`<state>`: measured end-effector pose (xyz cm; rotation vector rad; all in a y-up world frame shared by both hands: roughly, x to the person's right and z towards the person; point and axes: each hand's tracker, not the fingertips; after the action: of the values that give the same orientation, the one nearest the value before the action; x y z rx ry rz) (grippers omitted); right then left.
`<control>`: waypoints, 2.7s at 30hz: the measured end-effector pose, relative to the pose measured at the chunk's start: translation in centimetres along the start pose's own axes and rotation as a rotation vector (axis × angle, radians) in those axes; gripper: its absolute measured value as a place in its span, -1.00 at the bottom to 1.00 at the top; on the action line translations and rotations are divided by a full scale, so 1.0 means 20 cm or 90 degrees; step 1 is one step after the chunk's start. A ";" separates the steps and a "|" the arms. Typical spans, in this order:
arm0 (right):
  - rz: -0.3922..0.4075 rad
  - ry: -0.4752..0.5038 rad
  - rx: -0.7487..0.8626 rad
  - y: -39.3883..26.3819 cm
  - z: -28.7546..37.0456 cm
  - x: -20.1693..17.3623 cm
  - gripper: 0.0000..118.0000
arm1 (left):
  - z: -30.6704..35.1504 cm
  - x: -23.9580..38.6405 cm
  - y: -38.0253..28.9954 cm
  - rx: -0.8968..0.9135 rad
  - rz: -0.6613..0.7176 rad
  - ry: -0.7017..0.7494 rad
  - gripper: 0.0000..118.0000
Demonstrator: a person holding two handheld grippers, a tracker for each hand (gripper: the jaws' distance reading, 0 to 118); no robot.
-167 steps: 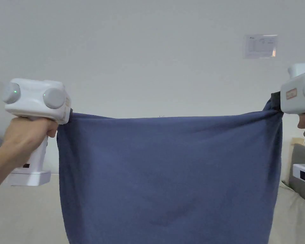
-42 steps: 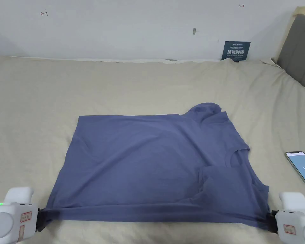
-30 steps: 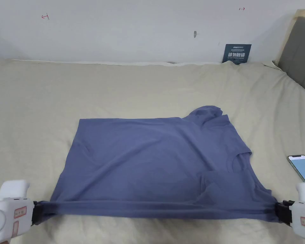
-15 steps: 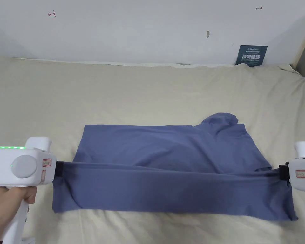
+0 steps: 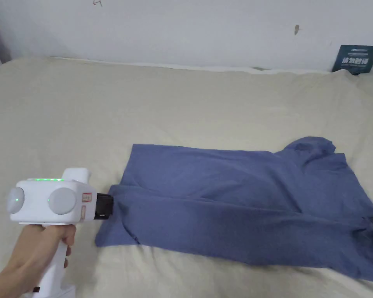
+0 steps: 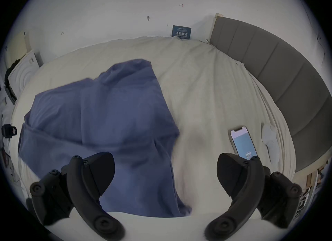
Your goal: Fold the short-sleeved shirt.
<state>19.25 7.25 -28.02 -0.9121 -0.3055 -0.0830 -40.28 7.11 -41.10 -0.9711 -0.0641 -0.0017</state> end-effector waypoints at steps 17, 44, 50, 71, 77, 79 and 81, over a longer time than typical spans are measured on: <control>-0.018 0.019 -0.019 -0.18 0.10 0.00 -0.99 | -0.18 0.06 -0.18 -0.067 -0.041 -0.011 0.23; 0.004 0.056 -0.049 -0.13 0.07 -0.03 -0.81 | 0.02 0.06 -0.08 -0.053 -0.077 -0.025 -0.89; -0.021 0.087 -0.062 -0.29 0.22 0.02 -0.81 | 0.24 0.06 -0.29 -0.056 -0.073 -0.026 -0.89; -0.044 0.098 -0.011 -0.18 0.35 0.08 0.54 | 0.26 -0.03 -0.14 -0.004 -0.037 -0.027 0.28; 0.001 0.078 -0.025 0.11 0.05 -0.07 -0.99 | -0.12 0.06 0.41 0.066 -0.036 -0.020 -1.00; 0.011 0.065 -0.017 0.17 -0.03 -0.08 -0.99 | -0.29 0.10 0.45 0.075 -0.037 -0.012 0.21; 0.014 0.066 -0.024 0.22 -0.13 -0.07 -0.99 | -0.46 0.12 0.51 0.022 0.005 0.025 0.93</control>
<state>19.40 7.88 -33.27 -0.9444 -0.1983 -0.1156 -37.13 5.27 -54.50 -0.9361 -0.0241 -0.0132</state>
